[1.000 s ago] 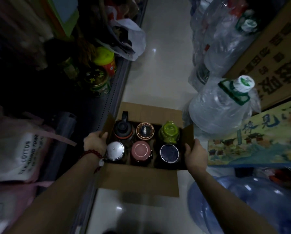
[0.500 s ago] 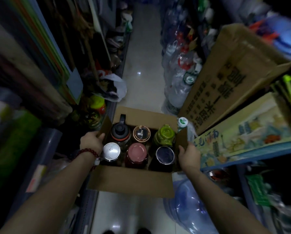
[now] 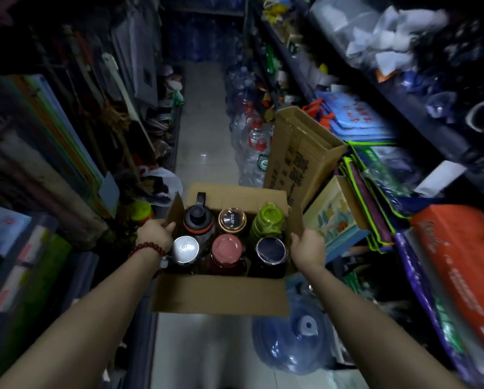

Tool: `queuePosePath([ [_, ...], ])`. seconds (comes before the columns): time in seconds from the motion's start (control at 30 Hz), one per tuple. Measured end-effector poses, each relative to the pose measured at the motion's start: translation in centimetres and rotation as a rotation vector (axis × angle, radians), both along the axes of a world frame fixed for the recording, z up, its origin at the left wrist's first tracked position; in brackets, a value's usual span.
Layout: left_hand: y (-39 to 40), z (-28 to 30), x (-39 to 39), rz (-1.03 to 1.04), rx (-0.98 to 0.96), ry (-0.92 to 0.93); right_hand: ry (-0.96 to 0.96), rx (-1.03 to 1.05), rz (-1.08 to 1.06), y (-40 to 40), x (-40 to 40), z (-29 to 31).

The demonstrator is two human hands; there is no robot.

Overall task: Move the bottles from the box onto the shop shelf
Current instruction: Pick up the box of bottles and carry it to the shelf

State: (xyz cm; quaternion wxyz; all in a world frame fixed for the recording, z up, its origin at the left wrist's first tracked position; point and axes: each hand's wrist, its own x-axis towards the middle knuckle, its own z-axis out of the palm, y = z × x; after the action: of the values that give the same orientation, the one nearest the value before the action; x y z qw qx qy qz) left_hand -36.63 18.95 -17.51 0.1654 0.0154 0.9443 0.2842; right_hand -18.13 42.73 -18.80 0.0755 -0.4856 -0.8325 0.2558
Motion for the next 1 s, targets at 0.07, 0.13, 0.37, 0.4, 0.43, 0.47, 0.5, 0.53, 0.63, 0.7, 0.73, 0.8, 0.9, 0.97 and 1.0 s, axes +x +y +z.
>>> queuePosePath([
  [0.07, 0.5, 0.6, 0.8, -0.062, -0.039, 0.013, 0.003, 0.006, -0.031, -0.2, 1.5, 0.8],
  [0.13, 1.0, 0.9, 1.2, -0.136, -0.09, 0.02, -0.014, 0.001, -0.074, -0.5, 3.2, 1.2],
  [0.37, 4.4, 0.0, 1.6, -0.369, -0.138, -0.04, -0.023, -0.053, -0.266, -2.2, 8.9, -0.8],
  [0.4, 5.1, -0.2, 1.9, -0.414, -0.139, -0.055, -0.025, -0.053, -0.304, -2.6, 9.6, -1.0],
  [0.43, 5.8, -0.2, 2.2, -0.461, -0.137, -0.073, -0.023, -0.056, -0.349, -3.2, 10.4, -1.1],
  [0.47, 6.5, -0.2, 2.5, -0.506, -0.124, -0.092, -0.023, -0.057, -0.396, -3.7, 11.2, -1.1],
  [0.5, 7.2, -0.2, 2.7, -0.547, -0.105, -0.12, -0.028, -0.056, -0.441, -4.2, 11.9, -1.1],
  [0.53, 7.9, -0.2, 3.0, -0.59, -0.094, -0.143, -0.033, -0.06, -0.492, -4.7, 12.8, -1.1],
  [0.63, 10.1, 0.0, 4.1, -0.749, -0.12, -0.144, -0.018, -0.075, -0.64, -6.3, 15.5, -1.2],
  [0.7, 11.7, 0.0, 5.2, -0.862, -0.132, -0.095, -0.005, -0.088, -0.742, -7.6, 17.4, -1.4],
  [0.73, 12.3, 0.0, 6.0, -0.916, -0.124, -0.066, 0.006, -0.096, -0.798, -8.3, 18.4, -1.7],
  [0.8, 13.4, 0.0, 8.0, -1.012, -0.112, -0.008, 0.034, -0.117, -0.892, -9.8, 20.7, -2.1],
  [0.9, 14.6, -0.1, 11.7, -1.117, -0.111, 0.032, 0.045, -0.126, -1.003, -11.8, 24.4, -2.4],
  [0.97, 15.0, -0.5, 14.5, -1.159, -0.125, 0.027, 0.046, -0.134, -1.082, -13.4, 27.0, -2.7],
  [1.0, 15.1, -0.8, 16.0, -1.162, -0.114, 0.011, 0.044, -0.128, -1.117, -14.2, 28.4, -2.8],
])
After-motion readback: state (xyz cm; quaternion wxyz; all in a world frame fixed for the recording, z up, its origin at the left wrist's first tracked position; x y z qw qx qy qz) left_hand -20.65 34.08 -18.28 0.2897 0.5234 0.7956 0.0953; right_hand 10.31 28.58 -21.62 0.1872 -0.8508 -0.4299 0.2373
